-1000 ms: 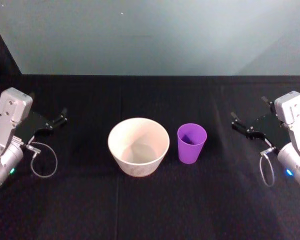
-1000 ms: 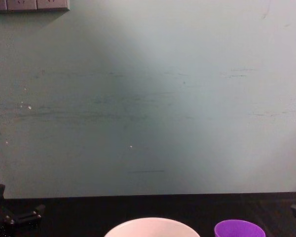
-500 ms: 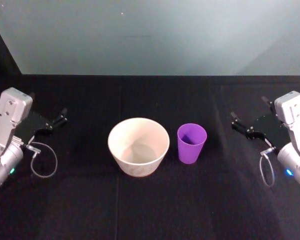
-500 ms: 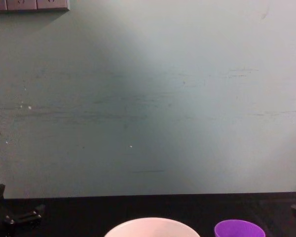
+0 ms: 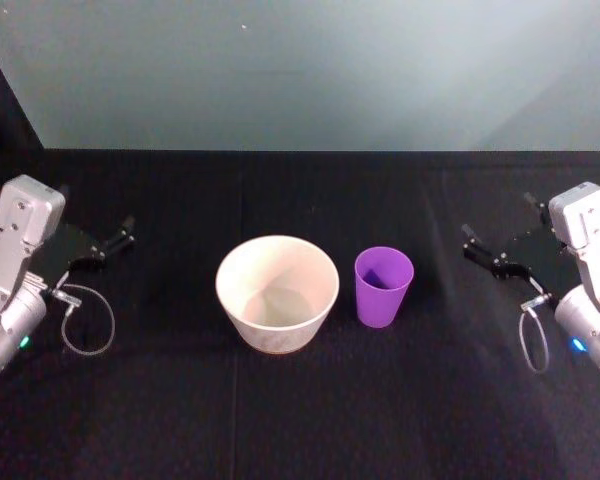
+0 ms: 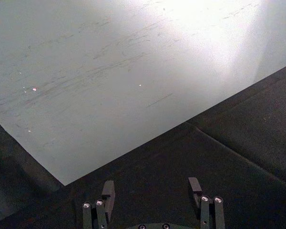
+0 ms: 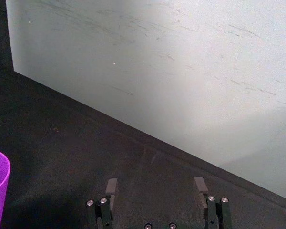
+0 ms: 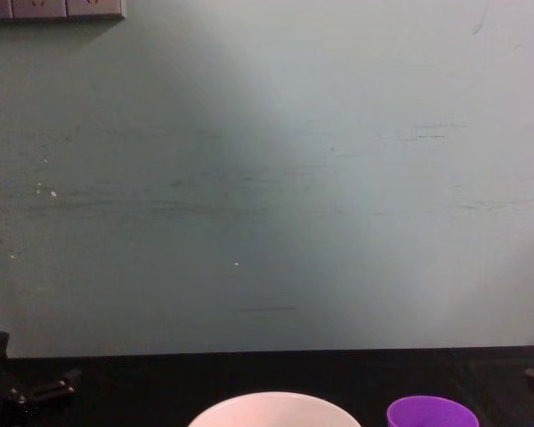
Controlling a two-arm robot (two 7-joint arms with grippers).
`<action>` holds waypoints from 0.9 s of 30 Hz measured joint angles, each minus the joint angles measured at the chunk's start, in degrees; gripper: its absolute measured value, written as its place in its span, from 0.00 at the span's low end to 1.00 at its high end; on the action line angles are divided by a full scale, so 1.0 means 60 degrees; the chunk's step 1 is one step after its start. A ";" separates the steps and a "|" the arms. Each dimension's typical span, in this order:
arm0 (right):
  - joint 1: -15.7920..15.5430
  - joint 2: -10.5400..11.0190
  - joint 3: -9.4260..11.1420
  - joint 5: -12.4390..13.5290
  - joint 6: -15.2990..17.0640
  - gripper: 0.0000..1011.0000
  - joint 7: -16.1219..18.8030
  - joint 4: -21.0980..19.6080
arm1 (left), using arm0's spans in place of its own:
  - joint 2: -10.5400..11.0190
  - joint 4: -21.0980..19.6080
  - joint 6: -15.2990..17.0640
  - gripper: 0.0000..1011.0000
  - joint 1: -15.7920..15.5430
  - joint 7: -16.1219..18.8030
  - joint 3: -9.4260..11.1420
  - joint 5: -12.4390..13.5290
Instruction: Pick up the cup and pour the mung beans from the cup into the bowl.
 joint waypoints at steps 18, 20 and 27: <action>-0.0364 0.0172 0.0046 -0.0241 0.0155 0.99 0.0133 -0.0363 | 0.0000 0.0000 -0.0001 0.99 0.0000 0.0000 -0.0001 0.0000; -0.0540 0.0275 0.0060 -0.0314 0.0243 0.99 0.0219 -0.0579 | 0.0000 0.0000 0.0000 0.99 0.0000 0.0000 0.0000 0.0000; -0.1049 0.0545 0.0094 -0.0350 0.0416 0.99 0.0557 -0.1180 | 0.0000 0.0000 0.0000 0.99 0.0000 0.0000 0.0000 0.0000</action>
